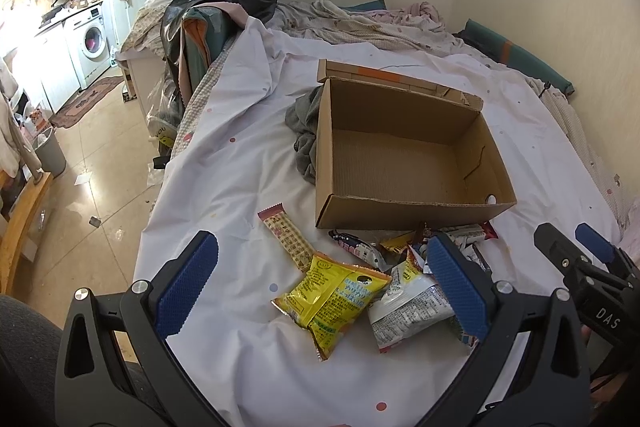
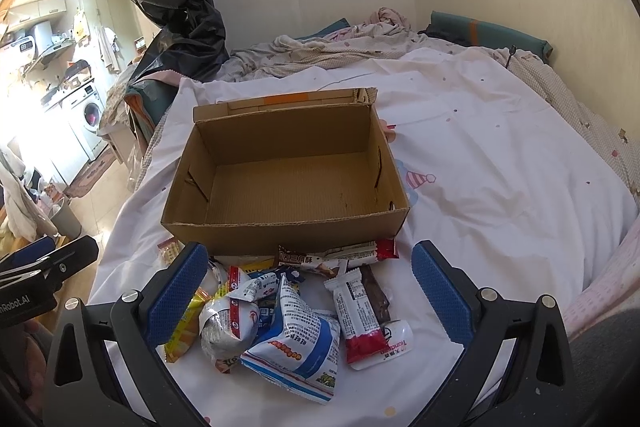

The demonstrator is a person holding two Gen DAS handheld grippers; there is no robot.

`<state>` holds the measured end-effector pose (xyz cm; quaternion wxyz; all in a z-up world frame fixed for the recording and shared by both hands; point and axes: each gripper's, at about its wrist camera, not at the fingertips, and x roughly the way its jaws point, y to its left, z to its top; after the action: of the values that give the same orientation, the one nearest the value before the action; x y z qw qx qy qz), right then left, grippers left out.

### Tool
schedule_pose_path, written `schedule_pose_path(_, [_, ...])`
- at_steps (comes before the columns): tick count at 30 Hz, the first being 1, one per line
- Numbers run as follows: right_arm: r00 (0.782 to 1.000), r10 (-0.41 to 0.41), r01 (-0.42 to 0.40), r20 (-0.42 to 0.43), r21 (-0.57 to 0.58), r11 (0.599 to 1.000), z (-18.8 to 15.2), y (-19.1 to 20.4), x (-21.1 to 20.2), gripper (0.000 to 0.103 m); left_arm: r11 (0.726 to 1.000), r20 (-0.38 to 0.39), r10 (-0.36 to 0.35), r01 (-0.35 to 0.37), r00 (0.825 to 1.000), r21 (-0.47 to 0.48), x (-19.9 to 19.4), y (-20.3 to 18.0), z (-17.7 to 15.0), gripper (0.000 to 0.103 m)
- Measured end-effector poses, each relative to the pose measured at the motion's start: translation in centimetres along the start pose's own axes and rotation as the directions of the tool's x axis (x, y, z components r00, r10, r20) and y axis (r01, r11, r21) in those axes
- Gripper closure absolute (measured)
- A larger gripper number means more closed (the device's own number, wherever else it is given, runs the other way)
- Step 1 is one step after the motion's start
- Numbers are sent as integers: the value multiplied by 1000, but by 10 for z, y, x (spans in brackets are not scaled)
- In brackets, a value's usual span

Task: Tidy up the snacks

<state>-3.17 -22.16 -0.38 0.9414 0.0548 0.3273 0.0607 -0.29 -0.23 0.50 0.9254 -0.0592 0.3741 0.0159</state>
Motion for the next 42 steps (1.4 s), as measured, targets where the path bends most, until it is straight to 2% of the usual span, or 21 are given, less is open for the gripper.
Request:
schedule_pose_path(17, [1000,-1,1,-4,17,1000,0,-3,1,0,1000,-16,-4,3,1000,-8,4,3,-3,0])
schedule_pose_path(20, [999,33,-30,-32,96,995,2,-17,4,0,998,-49,-5,2,999,-70,9,19,2,0])
schedule_pose_path(23, [996,52,-37,-77,176,984,0,-32,10,0,990,-114,48,-62,992,-124,20,40,4,0])
schedule_pose_path(28, [992,57,-30,-111,237,971,0,-44,16,0,981,-263,61,-107,963,-162,45,57,-8,0])
schedule_pose_path(30, [991,61,-30,-120,245,969,-1,-46,17,0,990,-336,62,-101,940,-100,60,47,-17,0])
schedule_pose_path(33, [989,66,-34,-130,237,971,-1,-48,19,0,999,-451,45,-45,891,11,87,23,-31,0])
schedule_pose_path(36, [988,68,-34,-141,230,973,-2,-51,19,0,989,-494,77,-5,866,146,105,-1,-41,0])
schedule_pose_path(39, [984,83,-39,-160,264,964,-5,-61,21,0,979,-547,77,40,834,199,123,-13,-41,3])
schedule_pose_path(41, [981,103,-49,-167,299,953,-5,-67,22,0,970,-566,98,48,818,238,134,-15,-43,11])
schedule_pose_path(42, [979,112,-53,-172,313,948,-6,-70,22,0,965,-577,103,59,810,255,138,-15,-43,11])
